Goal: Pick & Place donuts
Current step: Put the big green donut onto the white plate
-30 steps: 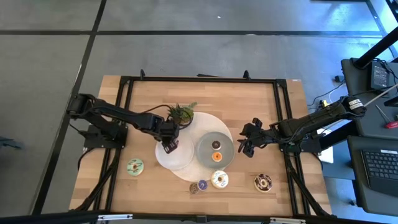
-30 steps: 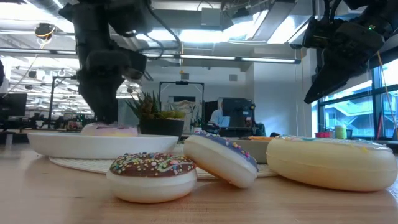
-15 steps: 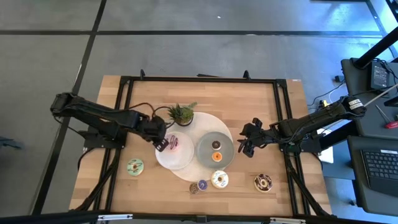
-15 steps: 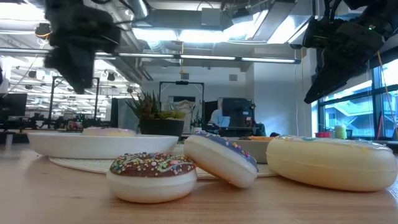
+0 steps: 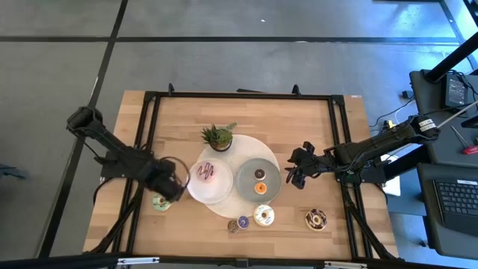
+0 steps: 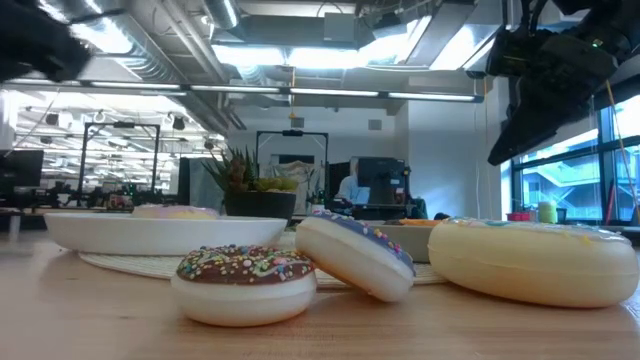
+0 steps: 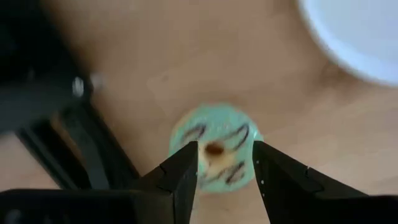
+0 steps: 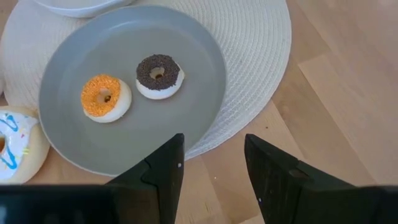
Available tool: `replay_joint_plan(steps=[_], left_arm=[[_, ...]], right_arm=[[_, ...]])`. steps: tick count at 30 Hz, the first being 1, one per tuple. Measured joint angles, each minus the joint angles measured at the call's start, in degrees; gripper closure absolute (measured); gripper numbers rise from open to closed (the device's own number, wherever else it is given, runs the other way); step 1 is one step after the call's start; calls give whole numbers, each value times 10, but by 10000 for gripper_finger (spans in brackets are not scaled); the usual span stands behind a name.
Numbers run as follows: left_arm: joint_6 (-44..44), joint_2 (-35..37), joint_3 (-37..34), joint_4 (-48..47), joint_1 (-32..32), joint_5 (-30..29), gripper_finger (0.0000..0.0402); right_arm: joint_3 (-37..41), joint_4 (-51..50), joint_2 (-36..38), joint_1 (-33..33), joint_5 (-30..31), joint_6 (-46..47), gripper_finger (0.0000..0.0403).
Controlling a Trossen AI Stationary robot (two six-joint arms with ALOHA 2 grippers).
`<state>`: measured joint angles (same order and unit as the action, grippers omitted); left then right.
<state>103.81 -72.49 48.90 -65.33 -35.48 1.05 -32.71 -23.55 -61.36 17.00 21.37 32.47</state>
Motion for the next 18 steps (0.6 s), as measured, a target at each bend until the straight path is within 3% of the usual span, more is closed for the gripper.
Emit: replay_joint_plan(steps=[10, 18], left_arm=[[236, 0, -42, 22, -107, -2, 257], [259, 0, -117, 126, -125, 4, 254]], right_arm=[[0, 8, 0, 0, 0, 0, 233], [0, 17, 0, 0, 0, 0, 233]])
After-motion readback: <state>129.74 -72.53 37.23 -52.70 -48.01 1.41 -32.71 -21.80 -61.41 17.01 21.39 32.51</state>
